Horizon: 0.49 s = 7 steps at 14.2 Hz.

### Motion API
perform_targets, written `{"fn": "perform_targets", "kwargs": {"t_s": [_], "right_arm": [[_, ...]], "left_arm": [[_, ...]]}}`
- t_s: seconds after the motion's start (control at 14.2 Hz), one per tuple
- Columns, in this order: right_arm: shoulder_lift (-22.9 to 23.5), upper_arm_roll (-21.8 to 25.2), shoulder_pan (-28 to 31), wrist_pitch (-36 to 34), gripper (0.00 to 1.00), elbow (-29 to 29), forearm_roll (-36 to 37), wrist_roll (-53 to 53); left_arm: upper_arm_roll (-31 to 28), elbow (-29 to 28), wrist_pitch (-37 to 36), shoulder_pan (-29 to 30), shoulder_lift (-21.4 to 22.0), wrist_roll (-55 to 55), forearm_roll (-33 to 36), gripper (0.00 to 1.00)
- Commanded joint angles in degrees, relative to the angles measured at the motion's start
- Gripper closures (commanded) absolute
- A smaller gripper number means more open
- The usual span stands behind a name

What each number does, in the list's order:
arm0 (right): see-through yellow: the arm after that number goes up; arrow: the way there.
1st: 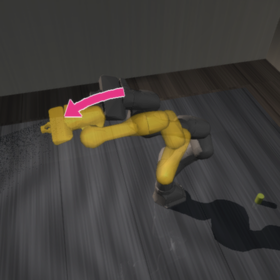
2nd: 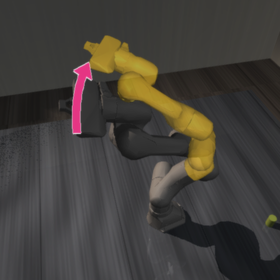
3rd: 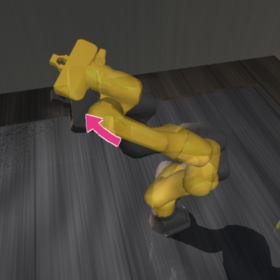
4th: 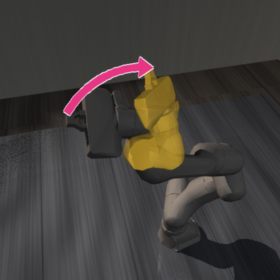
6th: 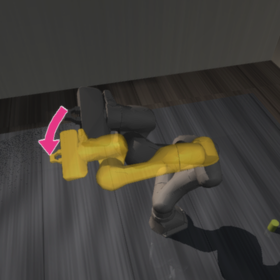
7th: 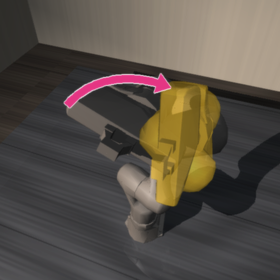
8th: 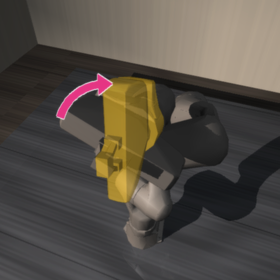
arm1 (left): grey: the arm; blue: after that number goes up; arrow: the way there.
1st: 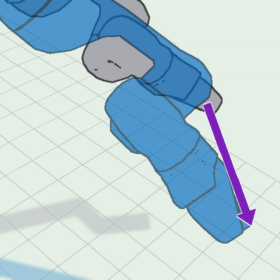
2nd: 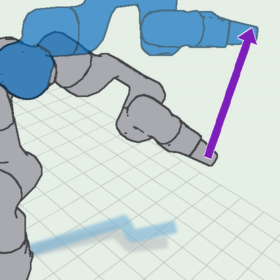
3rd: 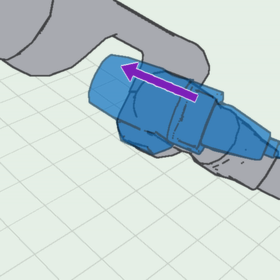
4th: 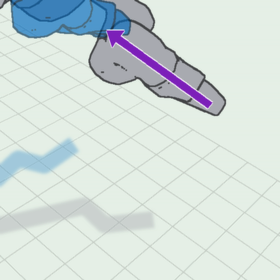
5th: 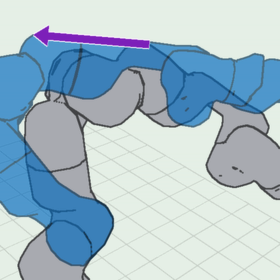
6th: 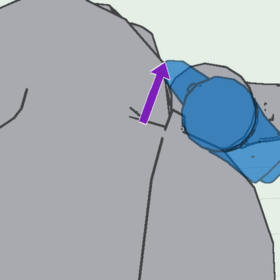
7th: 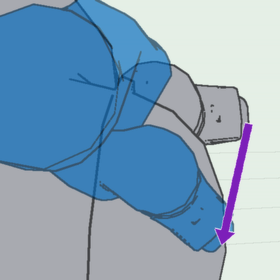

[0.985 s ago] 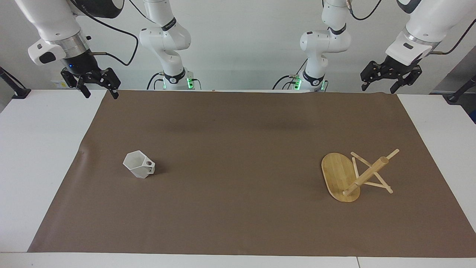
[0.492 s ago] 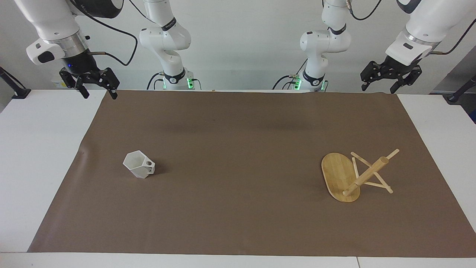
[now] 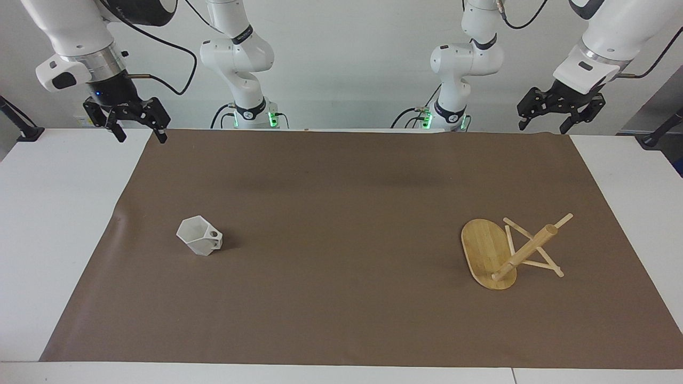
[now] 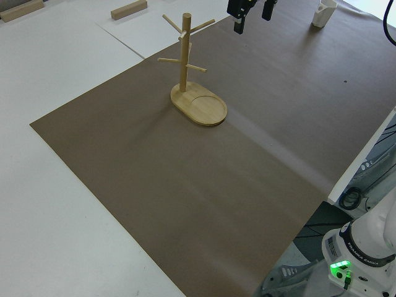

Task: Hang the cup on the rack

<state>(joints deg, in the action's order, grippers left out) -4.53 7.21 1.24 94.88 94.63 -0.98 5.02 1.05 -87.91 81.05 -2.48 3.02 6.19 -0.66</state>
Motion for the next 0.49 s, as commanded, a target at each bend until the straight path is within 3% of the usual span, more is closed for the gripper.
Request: {"fn": "perform_targets", "kwargs": {"t_s": [0.0,0.42], "right_arm": [[-1.27,-0.36,0.61,1.44,0.00,1.69,0.89,1.84],[-1.19,-0.44,0.61,3.20,0.00,1.78,0.98,1.92]], "left_arm": [[0.18,-1.56,-0.10,0.55,1.47,-0.22,-0.22,0.00],[0.18,-1.47,-0.10,0.55,1.47,-0.22,-0.22,0.00]]}}
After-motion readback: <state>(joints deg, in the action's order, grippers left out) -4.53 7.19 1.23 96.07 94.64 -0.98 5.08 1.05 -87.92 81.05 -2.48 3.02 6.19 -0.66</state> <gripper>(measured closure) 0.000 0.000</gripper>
